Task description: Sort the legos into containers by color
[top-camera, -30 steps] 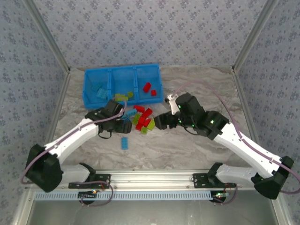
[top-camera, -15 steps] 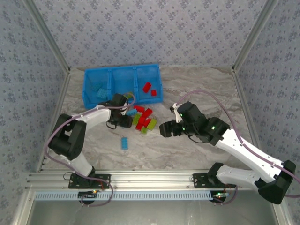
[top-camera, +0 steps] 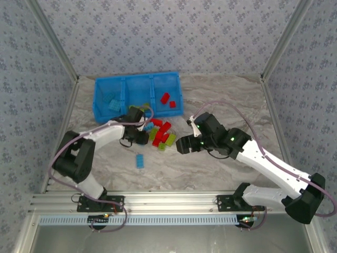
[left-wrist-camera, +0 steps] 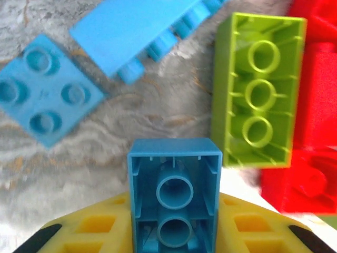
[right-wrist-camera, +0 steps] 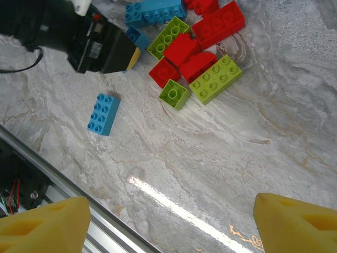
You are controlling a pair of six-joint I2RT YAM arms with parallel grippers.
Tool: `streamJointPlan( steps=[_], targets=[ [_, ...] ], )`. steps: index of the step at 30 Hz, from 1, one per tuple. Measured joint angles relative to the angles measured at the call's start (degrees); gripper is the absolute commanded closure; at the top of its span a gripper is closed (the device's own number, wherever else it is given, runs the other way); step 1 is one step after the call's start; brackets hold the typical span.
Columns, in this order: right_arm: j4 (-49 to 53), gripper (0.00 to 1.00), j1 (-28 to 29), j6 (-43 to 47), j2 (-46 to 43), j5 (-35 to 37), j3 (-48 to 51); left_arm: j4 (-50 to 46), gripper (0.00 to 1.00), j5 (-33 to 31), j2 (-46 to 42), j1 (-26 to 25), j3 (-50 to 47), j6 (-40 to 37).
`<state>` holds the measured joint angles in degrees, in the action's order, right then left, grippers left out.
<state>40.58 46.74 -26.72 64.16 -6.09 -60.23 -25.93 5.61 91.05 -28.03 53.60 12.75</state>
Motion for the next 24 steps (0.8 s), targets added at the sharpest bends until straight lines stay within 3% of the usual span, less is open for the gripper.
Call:
streamJointPlan(
  steps=[6, 10, 17, 24],
  targets=[
    [-0.07, 0.16, -0.55, -0.04, 0.13, 0.07, -0.48, -2.58, 0.73, -6.8, -16.41, 0.76, -0.61, 4.92],
    [-0.09, 0.15, -1.31, -0.11, 0.13, 0.07, -0.48, -2.71, 0.73, -11.41, -18.4, 6.95, 3.19, 7.1],
    [-0.28, 0.15, -1.51, -0.55, 0.5, 0.0, -0.48, -2.69, 0.74, -15.78, -0.24, 17.99, 19.52, 8.41],
    [-0.28, 0.15, -1.51, -0.98, 0.5, -0.22, -0.48, -5.9, 0.68, -17.84, 18.4, 22.23, 36.39, 10.34]
  ],
)
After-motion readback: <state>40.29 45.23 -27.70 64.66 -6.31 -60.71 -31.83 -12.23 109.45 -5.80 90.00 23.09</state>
